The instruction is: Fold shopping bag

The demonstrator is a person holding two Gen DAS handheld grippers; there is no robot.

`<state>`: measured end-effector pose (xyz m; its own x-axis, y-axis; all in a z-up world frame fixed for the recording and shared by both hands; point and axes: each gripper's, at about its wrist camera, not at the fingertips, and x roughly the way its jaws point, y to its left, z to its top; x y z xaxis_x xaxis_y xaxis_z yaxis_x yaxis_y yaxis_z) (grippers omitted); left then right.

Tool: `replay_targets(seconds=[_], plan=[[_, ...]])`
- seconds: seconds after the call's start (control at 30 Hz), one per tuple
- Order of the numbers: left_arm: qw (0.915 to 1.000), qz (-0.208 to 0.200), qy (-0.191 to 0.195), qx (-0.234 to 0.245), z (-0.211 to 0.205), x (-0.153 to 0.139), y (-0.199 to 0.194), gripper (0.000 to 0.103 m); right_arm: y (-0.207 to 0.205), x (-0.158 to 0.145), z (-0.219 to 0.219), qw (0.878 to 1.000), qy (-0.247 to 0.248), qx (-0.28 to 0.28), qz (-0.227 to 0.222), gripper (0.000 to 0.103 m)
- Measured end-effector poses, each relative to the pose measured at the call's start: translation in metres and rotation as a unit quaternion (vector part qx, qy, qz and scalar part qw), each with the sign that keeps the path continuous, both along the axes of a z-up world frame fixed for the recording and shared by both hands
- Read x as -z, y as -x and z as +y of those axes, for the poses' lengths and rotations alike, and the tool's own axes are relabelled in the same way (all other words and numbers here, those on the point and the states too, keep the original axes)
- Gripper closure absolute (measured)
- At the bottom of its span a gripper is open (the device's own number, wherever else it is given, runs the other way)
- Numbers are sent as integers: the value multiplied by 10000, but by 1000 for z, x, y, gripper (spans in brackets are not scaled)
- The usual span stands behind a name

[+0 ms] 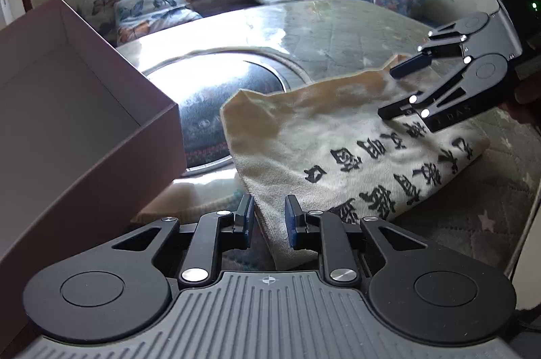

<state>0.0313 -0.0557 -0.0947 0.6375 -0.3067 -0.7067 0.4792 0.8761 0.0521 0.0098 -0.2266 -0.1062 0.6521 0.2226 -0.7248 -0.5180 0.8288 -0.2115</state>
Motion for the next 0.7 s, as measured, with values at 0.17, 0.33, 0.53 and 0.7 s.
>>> replay_targets(seconds=[0.17,0.33,0.53,0.7], plan=[[10000,14,2,83,-1,-6,14,85,5,0,-2,9999,66,-89,22,38],[9985,-493,-182,150,-8,-22,30,87,21,-8,-2,9999,-119,-87,-82,38],[9911,-901,-300,929,-36,-23,42,87,64,-18,4,9982,-513,-321,-2,42],[9914,-703,-244,1074,-48,-6,32,87,85,-12,16,9980,-454,-438,-102,50]])
